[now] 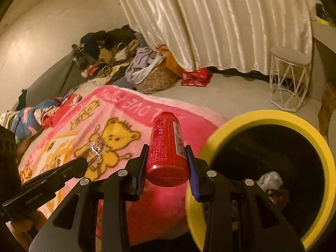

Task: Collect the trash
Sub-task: 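Carry the pink wrapper and red can with both tools over the bin, then lower both tools into the bin and open them to drop the wrapper and can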

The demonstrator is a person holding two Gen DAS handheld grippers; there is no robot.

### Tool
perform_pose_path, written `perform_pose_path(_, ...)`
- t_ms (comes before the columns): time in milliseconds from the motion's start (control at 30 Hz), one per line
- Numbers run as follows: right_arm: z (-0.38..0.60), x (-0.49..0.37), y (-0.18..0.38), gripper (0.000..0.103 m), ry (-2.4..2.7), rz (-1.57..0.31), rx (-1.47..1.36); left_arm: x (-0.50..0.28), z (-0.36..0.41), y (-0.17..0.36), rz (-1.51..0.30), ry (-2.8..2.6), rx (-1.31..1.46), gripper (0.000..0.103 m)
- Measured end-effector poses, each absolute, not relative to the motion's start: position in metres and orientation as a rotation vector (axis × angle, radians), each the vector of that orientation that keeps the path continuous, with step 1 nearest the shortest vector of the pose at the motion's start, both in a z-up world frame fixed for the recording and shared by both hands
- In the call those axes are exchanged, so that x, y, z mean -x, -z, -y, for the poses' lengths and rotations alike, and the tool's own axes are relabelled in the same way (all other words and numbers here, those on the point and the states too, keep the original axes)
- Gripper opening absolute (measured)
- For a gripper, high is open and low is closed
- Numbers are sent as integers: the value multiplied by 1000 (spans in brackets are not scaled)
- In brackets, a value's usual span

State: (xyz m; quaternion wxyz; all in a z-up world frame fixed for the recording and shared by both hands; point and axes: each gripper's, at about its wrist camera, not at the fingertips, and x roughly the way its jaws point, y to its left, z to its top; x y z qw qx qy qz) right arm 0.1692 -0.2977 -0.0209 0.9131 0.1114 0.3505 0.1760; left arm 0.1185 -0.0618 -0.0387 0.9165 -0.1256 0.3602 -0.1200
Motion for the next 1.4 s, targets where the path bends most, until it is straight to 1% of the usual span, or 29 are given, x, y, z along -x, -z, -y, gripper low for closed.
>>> perform_pose_path(700,390,-147,23,32,-176,-685,-332,-114,144,34,-734,434,123,18)
perform_pose_path(1133,427,-143,35,32,-87,-693,-385,-120,175,40,-744,491,74,18)
perform_pose_path(1400,441,-144,48,32,-61,-741,-419,-127,194,52,-776,523,40,18)
